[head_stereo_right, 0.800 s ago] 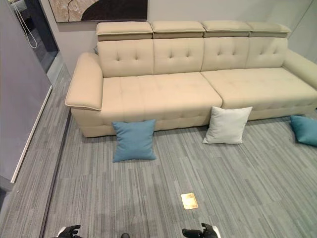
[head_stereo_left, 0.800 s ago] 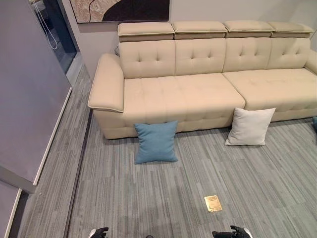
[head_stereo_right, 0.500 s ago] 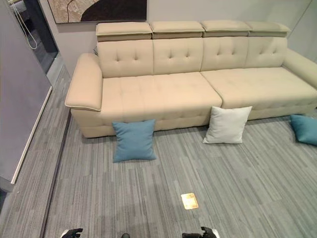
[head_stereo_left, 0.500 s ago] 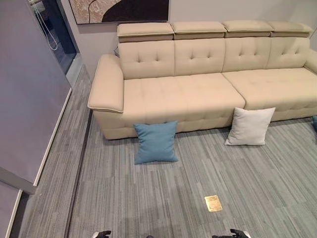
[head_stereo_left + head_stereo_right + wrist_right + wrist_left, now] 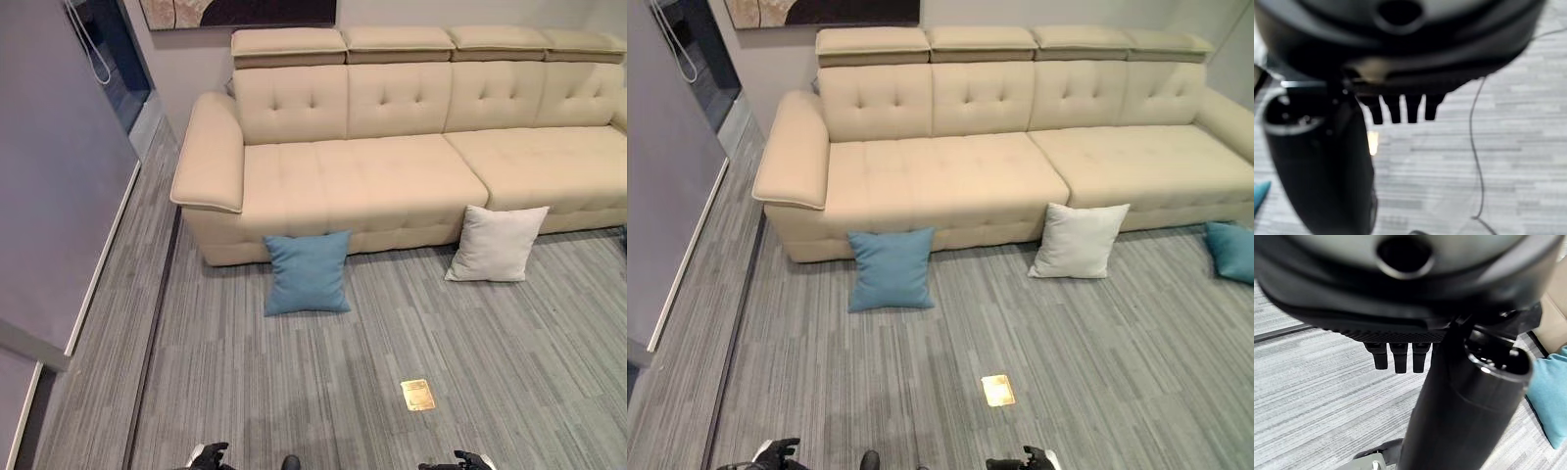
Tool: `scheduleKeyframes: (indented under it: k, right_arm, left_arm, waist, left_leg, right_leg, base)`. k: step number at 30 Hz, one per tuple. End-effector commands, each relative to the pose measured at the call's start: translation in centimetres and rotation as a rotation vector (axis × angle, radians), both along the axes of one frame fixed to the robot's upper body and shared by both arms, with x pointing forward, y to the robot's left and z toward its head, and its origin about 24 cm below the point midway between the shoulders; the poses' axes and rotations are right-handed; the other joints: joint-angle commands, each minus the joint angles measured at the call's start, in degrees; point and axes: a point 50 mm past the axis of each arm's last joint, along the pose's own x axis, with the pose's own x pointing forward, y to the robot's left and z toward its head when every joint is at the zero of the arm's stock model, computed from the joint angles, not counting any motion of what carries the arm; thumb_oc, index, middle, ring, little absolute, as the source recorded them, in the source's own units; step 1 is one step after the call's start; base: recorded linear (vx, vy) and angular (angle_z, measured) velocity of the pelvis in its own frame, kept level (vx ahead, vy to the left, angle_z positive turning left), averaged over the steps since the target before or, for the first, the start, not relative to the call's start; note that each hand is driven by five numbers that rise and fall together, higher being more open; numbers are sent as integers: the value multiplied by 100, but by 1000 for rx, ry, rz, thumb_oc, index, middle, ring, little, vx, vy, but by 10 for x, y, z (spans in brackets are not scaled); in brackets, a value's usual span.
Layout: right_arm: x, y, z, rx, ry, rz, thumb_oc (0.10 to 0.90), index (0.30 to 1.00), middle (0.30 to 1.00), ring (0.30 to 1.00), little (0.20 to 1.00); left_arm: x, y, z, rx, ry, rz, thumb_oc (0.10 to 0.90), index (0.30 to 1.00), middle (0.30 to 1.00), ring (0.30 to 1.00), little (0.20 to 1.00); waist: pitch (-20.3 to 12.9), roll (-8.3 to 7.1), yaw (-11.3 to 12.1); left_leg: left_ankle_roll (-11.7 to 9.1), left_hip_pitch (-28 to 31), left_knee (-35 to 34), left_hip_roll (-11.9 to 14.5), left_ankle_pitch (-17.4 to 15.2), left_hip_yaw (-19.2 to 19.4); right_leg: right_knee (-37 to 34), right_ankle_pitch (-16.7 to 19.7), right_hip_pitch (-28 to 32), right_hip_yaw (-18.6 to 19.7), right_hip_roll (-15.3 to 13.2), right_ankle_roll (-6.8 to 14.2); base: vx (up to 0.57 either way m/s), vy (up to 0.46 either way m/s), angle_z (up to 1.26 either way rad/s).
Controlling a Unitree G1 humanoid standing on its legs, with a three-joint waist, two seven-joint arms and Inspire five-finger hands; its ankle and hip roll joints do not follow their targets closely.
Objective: Pick up all the scattered cushions and arrange them neatly on the sofa.
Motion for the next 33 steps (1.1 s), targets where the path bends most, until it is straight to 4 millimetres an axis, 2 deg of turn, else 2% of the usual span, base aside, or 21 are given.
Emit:
scheduleKeyframes:
  k: [1,5,10,12,14,19,21,23,25,29,31,33]
  right_arm:
    - [15,-14,10,-76,-66,15,800,900,900,900,900]
    - [15,-19,12,-90,-72,12,800,900,900,900,900]
    - [14,-19,12,-94,-62,29,800,900,900,900,900]
    - [18,-16,11,-94,-62,47,800,900,900,900,900]
    - [18,-11,10,-91,-55,78,800,900,900,900,900]
    - [26,0,9,-71,-71,116,800,900,900,900,900]
    - [34,7,10,-61,-86,155,800,900,900,900,900]
    - [44,11,13,-58,-106,181,800,900,900,900,900]
    - [54,18,16,-42,-145,205,800,900,900,900,900]
    - [55,18,16,-44,-151,211,800,900,900,900,900]
    - [55,16,17,-50,-148,210,800,900,900,900,900]
    - [53,13,17,-56,-140,206,800,900,900,900,900]
  left_arm:
    - [28,0,9,9,-87,-16,800,900,900,900,900]
    - [29,-4,9,2,-88,-28,800,900,900,900,900]
    - [20,-3,6,8,-58,-29,800,900,900,900,900]
    - [19,0,6,8,-59,-15,800,900,900,900,900]
    - [11,5,4,18,-37,2,800,900,900,900,900]
    - [8,12,4,31,-25,18,800,900,900,900,900]
    - [9,16,6,36,-33,30,800,900,900,900,900]
    - [13,19,8,46,-46,29,800,900,900,900,900]
    - [15,23,10,56,-55,26,800,900,900,900,900]
    - [14,24,11,65,-53,18,800,900,900,900,900]
    - [15,23,10,68,-49,4,800,900,900,900,900]
    - [15,21,10,70,-42,-19,800,900,900,900,900]
  waist:
    - [202,-42,-28]
    - [226,-52,-48]
    - [185,-85,-30]
    - [178,-133,85]
    - [101,-158,140]
    - [49,-278,278]
    - [86,-284,401]
    - [213,-262,385]
    - [361,-141,312]
    - [344,-83,211]
    - [377,-80,98]
    - [394,-118,-49]
  left_leg:
    - [-246,-230,657,314,-618,23]
    - [-247,-399,885,285,-669,247]
    - [-121,-687,752,83,-585,640]
    - [-112,-992,883,-57,-572,557]
    - [-31,-864,772,-119,-630,397]
    - [115,-733,759,-153,-811,425]
    - [285,-614,794,-175,-987,483]
    - [441,-521,849,-203,-1057,476]
    - [560,-334,875,-108,-1149,420]
    - [565,65,699,-86,-1249,283]
    - [533,323,569,-103,-1327,184]
    - [495,576,452,-158,-1431,18]
  right_leg:
    - [533,-515,-161,-46,-359,504]
    - [481,-532,-107,-213,-412,497]
    - [364,-555,-45,-348,-451,537]
    - [417,-599,-152,-237,-419,532]
    - [481,-671,-171,-135,-363,539]
    - [648,-769,-81,-73,-484,661]
    - [1422,-633,-339,-50,-676,884]
    - [2272,-201,-751,64,-791,1057]
    - [3120,-9,-1225,34,-850,1069]
    - [2959,-132,-1567,-95,-807,941]
    - [2535,-191,-1673,-125,-720,904]
    - [1853,-40,-1886,83,-534,906]
  base:
    - [-5,-47,10]
    - [56,-7,39]
    - [88,46,35]
    - [63,66,12]
    - [153,78,-35]
    - [170,108,-14]
    - [145,183,-19]
    - [89,148,-59]
    - [116,127,-26]
    - [206,38,-4]
    - [254,-29,5]
    - [287,-76,22]
